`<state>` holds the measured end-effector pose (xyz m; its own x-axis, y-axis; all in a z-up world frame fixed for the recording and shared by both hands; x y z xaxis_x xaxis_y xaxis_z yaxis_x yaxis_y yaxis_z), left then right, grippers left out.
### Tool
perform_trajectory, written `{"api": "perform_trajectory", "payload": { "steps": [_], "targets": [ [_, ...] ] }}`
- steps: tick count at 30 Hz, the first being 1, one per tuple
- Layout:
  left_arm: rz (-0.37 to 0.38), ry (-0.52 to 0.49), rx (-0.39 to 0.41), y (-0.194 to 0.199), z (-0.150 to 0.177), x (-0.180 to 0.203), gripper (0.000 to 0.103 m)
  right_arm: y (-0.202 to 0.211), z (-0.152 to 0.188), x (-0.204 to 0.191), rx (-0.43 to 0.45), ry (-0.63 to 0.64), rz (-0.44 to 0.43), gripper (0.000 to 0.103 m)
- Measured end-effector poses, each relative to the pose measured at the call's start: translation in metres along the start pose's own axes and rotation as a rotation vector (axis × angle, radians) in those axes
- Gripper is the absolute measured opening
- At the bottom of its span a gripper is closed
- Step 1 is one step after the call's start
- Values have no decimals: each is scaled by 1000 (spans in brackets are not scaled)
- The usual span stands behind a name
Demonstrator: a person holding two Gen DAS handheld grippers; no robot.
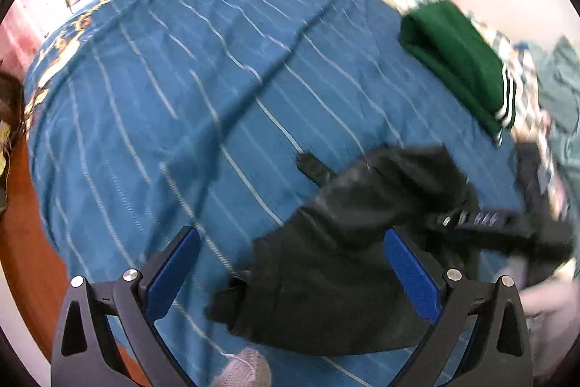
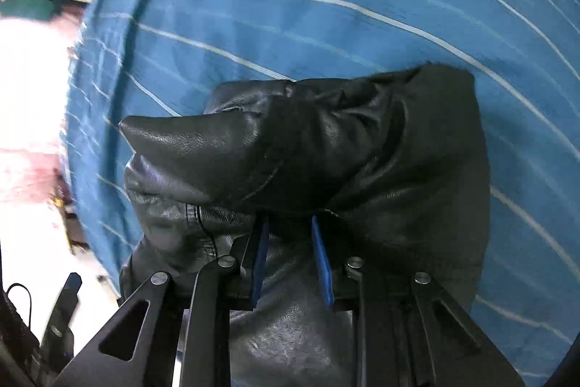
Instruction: Fold large clothes
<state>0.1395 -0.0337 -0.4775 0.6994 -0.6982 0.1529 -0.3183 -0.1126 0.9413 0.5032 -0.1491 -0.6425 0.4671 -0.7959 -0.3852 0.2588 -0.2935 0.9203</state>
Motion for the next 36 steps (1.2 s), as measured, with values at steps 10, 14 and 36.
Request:
{"api": "perform_trajectory", "payload": {
  "steps": [10, 14, 36],
  "targets": [
    [-180, -41, -41, -26, 30, -21, 103, 36, -12, -26, 58, 34, -141, 28],
    [-228, -23, -42, -23, 38, -39, 103, -19, -41, -41, 86, 66, 33, 28],
    [222, 671, -58, -48, 78, -54, 37, -5, 41, 135, 9, -168, -500, 87]
  ]
}}
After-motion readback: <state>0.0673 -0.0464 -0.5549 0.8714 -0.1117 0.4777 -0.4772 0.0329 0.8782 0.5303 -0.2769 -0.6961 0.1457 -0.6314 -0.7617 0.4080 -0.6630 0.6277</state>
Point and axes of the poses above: each gripper's, at about its wrist camera, not at the fingertips, and y roughly against the way its jaws point, x to its right, z to its underside, the point moved 5 cm from there along -y, roughly the way its jaws point, and after that the axes turned 2 degrees about y, right-handed, at the moved point
